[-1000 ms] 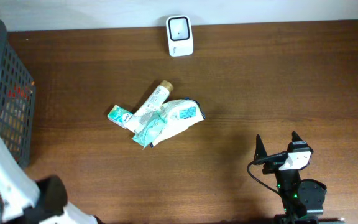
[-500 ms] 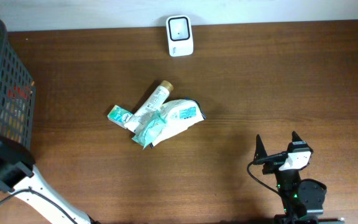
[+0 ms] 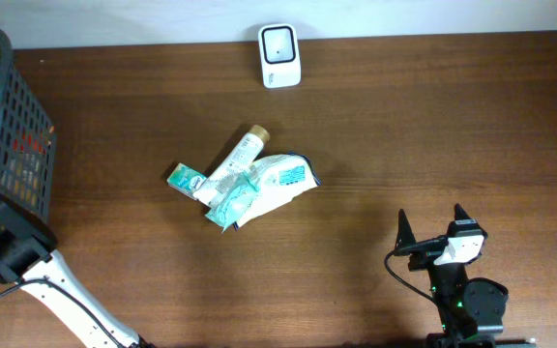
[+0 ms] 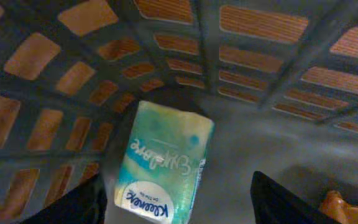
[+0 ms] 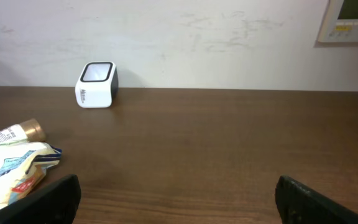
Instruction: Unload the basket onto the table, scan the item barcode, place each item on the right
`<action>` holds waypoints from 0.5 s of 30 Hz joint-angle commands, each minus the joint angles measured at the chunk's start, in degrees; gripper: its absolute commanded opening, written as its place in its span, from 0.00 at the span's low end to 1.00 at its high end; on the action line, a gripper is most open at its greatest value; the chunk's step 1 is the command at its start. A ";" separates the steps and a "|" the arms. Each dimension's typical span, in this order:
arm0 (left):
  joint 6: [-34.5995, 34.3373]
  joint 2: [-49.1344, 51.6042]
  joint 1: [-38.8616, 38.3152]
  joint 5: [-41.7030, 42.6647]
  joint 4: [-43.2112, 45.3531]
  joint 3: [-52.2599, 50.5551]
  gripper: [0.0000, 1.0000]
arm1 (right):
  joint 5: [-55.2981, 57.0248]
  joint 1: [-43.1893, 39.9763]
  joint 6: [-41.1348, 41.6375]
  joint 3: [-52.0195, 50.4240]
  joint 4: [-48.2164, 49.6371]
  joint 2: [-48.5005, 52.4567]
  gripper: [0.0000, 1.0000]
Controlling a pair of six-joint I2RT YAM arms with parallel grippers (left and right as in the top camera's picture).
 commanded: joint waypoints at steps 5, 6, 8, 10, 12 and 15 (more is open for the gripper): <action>0.85 6.03 1.25 -5.68 -3.69 0.35 0.72 | -0.50 -0.31 0.00 -0.37 -0.20 -0.44 0.99; 0.85 6.10 1.55 -6.19 -4.02 0.35 0.74 | -0.50 -0.31 0.00 -0.37 -0.20 -0.44 0.99; 0.85 6.58 2.08 -4.04 -4.57 0.31 0.76 | -0.50 -0.31 0.02 -0.37 -0.20 -0.44 0.99; 0.90 8.09 2.29 -3.87 -4.57 0.31 0.82 | -0.50 -0.31 0.00 -0.37 -0.20 -0.44 0.99; 0.92 9.68 2.34 -3.87 -4.48 0.31 0.88 | -0.50 -0.31 0.00 -0.37 -0.20 -0.44 0.99; 0.92 11.37 2.34 -2.86 -2.38 0.31 0.90 | -0.50 -0.31 0.00 -0.37 -0.20 -0.44 0.99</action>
